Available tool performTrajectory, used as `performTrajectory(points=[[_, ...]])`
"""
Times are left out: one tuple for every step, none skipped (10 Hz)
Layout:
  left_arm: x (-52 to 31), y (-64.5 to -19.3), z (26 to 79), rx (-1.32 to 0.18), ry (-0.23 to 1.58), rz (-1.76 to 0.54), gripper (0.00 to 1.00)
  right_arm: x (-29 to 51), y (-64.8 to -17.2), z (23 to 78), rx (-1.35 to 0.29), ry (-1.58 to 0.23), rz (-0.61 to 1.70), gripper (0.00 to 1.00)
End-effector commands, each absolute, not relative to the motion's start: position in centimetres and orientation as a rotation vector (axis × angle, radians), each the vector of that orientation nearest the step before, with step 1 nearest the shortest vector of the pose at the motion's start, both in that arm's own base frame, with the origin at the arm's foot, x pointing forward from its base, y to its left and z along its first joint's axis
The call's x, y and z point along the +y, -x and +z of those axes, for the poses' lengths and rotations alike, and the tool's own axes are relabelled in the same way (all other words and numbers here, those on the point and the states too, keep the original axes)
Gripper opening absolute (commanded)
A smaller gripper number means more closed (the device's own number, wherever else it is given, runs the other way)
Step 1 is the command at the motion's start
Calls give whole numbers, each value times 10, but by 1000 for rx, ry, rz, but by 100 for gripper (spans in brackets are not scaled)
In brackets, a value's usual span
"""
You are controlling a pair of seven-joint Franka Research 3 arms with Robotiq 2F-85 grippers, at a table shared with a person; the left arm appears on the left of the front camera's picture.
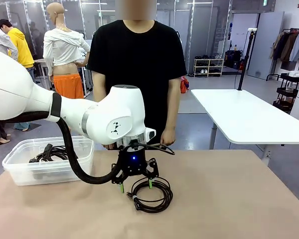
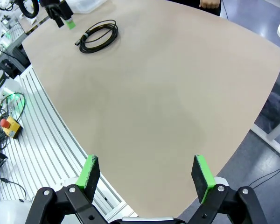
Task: Organize and store the cables.
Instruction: Place the USB Extension Cable into the Organizing box.
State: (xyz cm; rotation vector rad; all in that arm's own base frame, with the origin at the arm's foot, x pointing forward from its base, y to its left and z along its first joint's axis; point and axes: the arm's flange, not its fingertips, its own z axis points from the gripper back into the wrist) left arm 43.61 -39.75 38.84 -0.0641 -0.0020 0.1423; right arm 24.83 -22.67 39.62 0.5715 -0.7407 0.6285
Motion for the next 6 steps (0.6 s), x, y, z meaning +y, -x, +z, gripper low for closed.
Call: performTrajectory(points=[[-397, -432, 392, 32, 52, 63, 100, -230, -249, 397, -758, -574, 647, 100], [-397, -432, 392, 32, 52, 63, 100, -230, -249, 397, -758, -574, 647, 100], [-397, -432, 392, 32, 52, 63, 100, -230, -249, 397, -758, -574, 647, 100], [-397, -432, 392, 32, 52, 63, 100, -230, -249, 397, -758, -574, 647, 100], [-399, -434, 387, 7, 56, 98, 100, -230, -249, 397, -758, -574, 647, 100], [-407, -446, 377, -32, 14, 243, 100, -230, -249, 397, -758, -574, 647, 100]])
